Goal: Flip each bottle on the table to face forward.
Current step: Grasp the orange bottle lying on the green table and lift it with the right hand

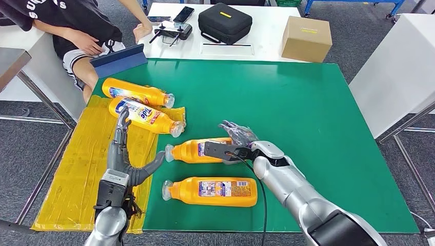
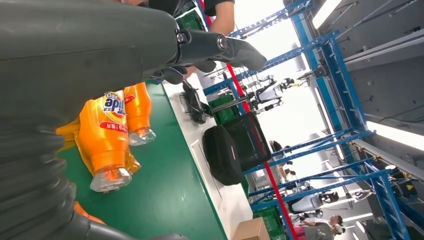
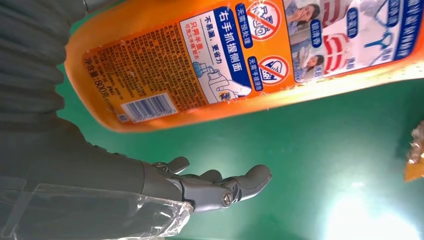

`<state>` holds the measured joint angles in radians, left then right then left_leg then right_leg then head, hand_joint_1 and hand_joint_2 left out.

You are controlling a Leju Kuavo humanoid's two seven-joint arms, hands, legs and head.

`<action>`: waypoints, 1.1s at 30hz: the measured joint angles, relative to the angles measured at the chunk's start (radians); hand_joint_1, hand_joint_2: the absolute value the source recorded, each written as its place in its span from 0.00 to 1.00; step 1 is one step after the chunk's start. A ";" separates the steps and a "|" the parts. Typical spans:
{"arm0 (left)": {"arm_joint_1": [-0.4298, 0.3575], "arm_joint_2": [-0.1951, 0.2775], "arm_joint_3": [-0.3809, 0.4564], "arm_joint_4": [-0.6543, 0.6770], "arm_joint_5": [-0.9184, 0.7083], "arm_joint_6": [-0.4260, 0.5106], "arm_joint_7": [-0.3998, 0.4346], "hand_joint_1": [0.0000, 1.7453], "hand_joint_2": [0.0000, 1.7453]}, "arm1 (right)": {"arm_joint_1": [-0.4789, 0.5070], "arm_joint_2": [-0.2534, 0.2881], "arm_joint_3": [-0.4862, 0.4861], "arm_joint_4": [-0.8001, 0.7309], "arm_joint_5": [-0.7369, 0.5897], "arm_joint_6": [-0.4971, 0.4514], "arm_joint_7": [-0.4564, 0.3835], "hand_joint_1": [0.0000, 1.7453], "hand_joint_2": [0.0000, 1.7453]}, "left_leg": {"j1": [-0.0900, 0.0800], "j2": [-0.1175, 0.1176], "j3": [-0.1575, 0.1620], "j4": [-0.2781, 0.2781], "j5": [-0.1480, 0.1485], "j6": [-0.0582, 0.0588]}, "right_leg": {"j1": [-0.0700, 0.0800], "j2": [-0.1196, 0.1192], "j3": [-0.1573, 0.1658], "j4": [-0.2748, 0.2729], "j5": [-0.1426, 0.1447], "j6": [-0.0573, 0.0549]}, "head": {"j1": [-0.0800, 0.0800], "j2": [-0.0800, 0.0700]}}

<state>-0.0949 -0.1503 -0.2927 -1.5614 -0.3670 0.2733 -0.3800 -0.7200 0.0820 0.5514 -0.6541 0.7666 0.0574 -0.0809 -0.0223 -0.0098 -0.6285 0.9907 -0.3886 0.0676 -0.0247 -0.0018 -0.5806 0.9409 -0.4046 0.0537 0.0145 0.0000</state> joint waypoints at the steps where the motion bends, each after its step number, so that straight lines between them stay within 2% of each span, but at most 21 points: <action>1: -0.001 0.000 0.000 0.000 0.000 -0.001 0.001 0.00 1.00 | 0.000 0.000 0.006 0.003 0.002 0.000 0.009 0.00 1.00 | 0.000 0.000 0.000 0.000 0.000 0.000 | 0.000 0.000 0.000 0.000 0.000 0.000 | 0.000 0.000; 6: -0.011 0.000 0.000 0.000 0.000 -0.002 0.006 0.00 1.00 | -0.002 0.001 0.036 0.022 0.014 -0.006 0.045 0.00 1.00 | 0.000 0.000 0.000 0.000 0.000 0.000 | 0.000 0.000 0.000 0.000 0.000 0.000 | 0.000 0.000; 21: -0.015 0.000 -0.001 0.007 0.012 0.004 -0.006 0.00 1.00 | -0.010 -0.001 0.094 0.086 0.032 -0.042 0.062 0.01 1.00 | 0.000 0.001 0.000 0.000 0.000 0.000 | 0.000 0.000 0.000 0.000 0.000 0.000 | 0.000 0.000; 22: -0.015 0.000 -0.001 0.007 0.012 0.004 -0.006 0.00 1.00 | -0.010 -0.001 0.097 0.089 0.033 -0.045 0.062 0.12 1.00 | 0.000 0.001 0.000 0.000 0.000 0.000 | 0.000 0.000 0.000 0.000 0.000 0.000 | 0.000 0.000; 25: -0.015 0.000 -0.001 0.007 0.012 0.005 -0.006 0.00 1.00 | -0.010 -0.001 0.104 0.095 0.035 -0.056 0.063 0.79 1.00 | 0.000 0.001 0.001 0.000 0.000 0.000 | 0.000 0.000 0.000 0.000 0.000 0.000 | 0.000 0.000; 26: -0.015 0.000 -0.001 0.007 0.012 0.005 -0.006 0.00 1.00 | -0.009 -0.001 0.105 0.097 0.035 -0.061 0.063 0.93 1.00 | 0.000 0.001 0.001 0.000 0.000 0.000 | 0.000 0.000 0.000 0.000 0.000 0.000 | 0.000 0.000; 28: -0.015 0.000 -0.001 0.007 0.012 0.005 -0.006 0.00 1.00 | -0.007 -0.001 0.106 0.101 0.034 -0.072 0.062 0.99 1.00 | 0.000 0.001 0.001 0.000 0.000 0.000 | 0.000 0.000 0.000 0.000 0.000 0.000 | 0.000 0.000; 33: -0.015 0.000 -0.001 0.008 0.014 0.003 -0.008 0.00 1.00 | 0.001 -0.002 0.106 0.103 0.024 -0.104 0.050 1.00 1.00 | 0.000 0.001 0.002 0.000 0.000 0.000 | 0.000 0.000 0.001 0.000 0.000 0.000 | 0.000 0.000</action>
<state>-0.1101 -0.1501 -0.2936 -1.5537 -0.3531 0.2762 -0.3880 -0.7193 0.0801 0.6572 -0.5508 0.7901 -0.0470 -0.0306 -0.0221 -0.0093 -0.6264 0.9907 -0.3887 0.0675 -0.0247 -0.0015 -0.5793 0.9407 -0.4048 0.0535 0.0147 0.0000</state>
